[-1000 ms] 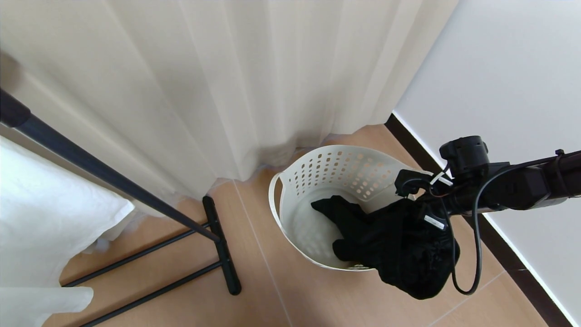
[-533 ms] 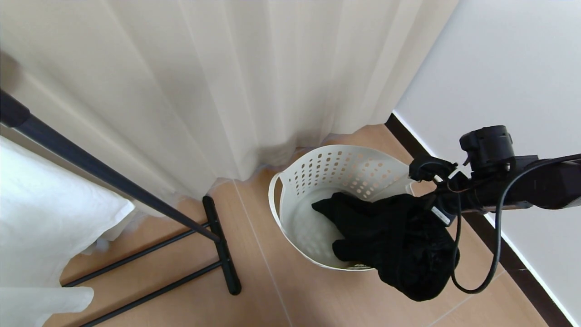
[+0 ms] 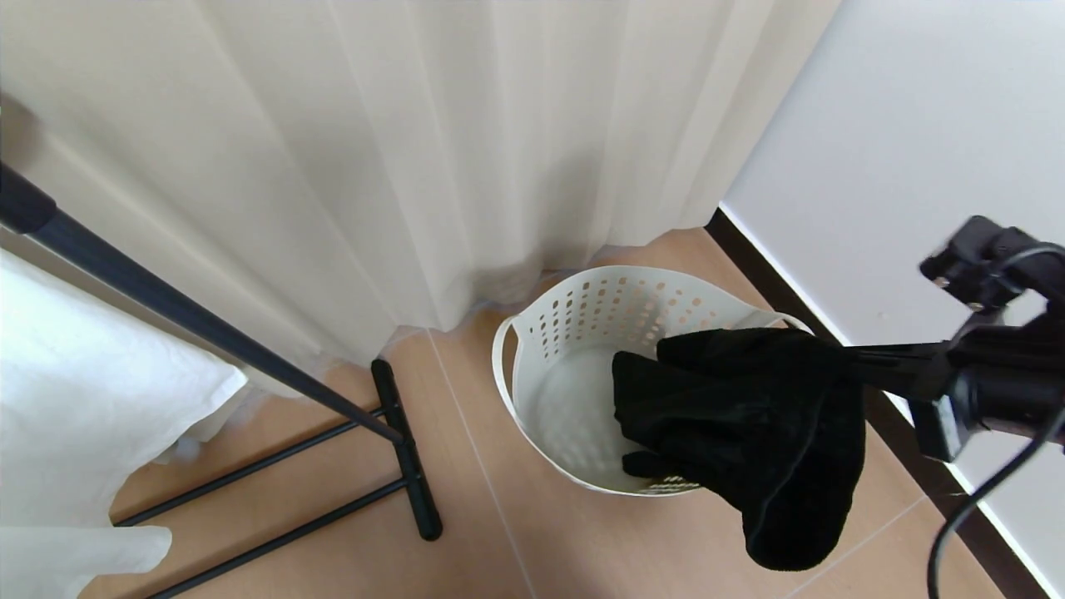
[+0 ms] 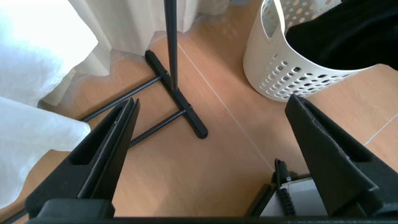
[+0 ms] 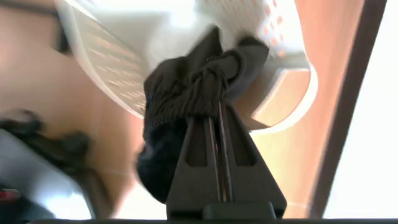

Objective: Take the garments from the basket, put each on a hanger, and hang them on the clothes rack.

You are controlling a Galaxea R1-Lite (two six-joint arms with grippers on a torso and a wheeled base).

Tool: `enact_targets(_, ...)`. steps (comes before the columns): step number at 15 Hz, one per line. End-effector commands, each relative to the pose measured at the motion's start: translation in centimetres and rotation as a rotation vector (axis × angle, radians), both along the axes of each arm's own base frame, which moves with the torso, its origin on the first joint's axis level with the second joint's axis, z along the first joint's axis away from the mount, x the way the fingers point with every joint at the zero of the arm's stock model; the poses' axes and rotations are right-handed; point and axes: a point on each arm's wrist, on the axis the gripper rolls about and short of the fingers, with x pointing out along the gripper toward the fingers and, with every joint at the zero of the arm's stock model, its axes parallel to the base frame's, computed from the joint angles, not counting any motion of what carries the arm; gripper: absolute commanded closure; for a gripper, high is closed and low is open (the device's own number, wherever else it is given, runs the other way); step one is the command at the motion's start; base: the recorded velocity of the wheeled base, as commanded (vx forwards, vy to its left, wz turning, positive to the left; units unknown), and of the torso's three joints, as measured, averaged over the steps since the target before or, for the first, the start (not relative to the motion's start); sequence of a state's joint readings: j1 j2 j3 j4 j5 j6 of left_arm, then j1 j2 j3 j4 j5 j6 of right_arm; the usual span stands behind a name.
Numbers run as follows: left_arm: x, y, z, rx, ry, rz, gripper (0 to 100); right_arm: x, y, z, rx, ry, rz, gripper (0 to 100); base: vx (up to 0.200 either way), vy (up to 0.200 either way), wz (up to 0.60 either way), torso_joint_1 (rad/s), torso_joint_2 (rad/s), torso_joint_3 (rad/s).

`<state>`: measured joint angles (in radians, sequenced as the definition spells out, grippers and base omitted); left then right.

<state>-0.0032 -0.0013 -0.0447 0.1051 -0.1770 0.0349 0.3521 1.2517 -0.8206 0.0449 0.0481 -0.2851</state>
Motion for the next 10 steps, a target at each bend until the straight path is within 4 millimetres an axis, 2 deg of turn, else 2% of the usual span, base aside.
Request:
enact_targets(1,0.01,0.00,-0.01,0.002,0.002,-0.001,0,-6.31,-1.06,0.34,0.124,-0.085,0.062,100,0.000,0.000,0.00,0.000,0.00,0.000)
enact_targets(3,0.02,0.00,-0.05,0.006,0.003,-0.004,0,-7.09,-1.40,-0.07,0.174,-0.073,0.057,100,0.000,0.000,0.00,0.000,0.00,0.137)
enact_targets(10,0.01,0.00,-0.01,0.005,0.001,-0.003,0,-6.77,-1.25,-0.37,0.191,-0.102,0.061,100,0.000,0.000,0.00,-0.001,0.00,0.198)
